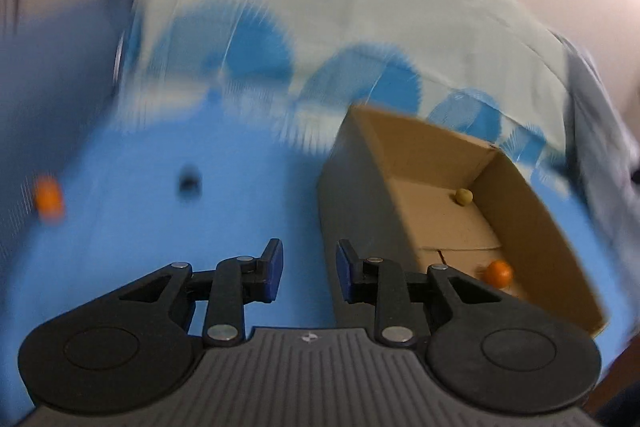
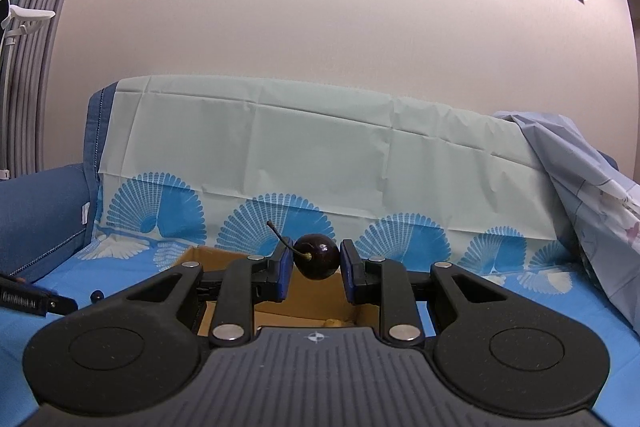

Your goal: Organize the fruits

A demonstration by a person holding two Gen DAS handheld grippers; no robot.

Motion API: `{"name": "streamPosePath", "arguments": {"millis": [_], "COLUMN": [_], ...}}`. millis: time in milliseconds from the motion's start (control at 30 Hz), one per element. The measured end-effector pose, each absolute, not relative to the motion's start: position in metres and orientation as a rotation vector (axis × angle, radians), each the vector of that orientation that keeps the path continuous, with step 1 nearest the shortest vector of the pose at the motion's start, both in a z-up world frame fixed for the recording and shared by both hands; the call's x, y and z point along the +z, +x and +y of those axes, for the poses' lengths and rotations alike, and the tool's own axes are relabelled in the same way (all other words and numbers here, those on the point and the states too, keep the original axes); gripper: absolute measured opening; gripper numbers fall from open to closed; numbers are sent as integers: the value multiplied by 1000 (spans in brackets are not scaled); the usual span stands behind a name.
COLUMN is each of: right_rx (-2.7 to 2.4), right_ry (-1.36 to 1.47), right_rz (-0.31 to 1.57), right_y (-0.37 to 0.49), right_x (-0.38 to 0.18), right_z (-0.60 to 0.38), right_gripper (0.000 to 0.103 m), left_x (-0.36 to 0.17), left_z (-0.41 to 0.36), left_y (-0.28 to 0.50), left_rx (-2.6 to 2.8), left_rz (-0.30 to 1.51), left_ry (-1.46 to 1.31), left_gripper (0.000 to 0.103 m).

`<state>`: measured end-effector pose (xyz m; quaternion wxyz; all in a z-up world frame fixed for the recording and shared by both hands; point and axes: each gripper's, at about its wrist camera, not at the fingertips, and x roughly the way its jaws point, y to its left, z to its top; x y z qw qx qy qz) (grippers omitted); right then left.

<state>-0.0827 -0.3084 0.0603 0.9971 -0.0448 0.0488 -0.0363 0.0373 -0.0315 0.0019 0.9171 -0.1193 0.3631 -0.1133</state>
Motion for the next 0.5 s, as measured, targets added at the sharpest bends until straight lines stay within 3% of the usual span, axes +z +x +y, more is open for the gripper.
{"name": "streamPosePath", "arguments": {"millis": [133, 267, 500], "right_rx": [-64, -60, -58], "right_ry": [-88, -82, -74], "right_rz": [102, 109, 118], "right_y": [-82, -80, -77], "right_x": [60, 59, 60], "right_z": [-308, -310, -311], "right_gripper": [26, 26, 26], "left_x": [-34, -37, -51], "left_z": [-25, -41, -53], "left_y": [59, 58, 63], "left_rx": [-232, -271, -293], "left_rz": [1023, 1044, 1133], "left_ry": [-329, -222, -194], "left_gripper": [33, 44, 45]}}
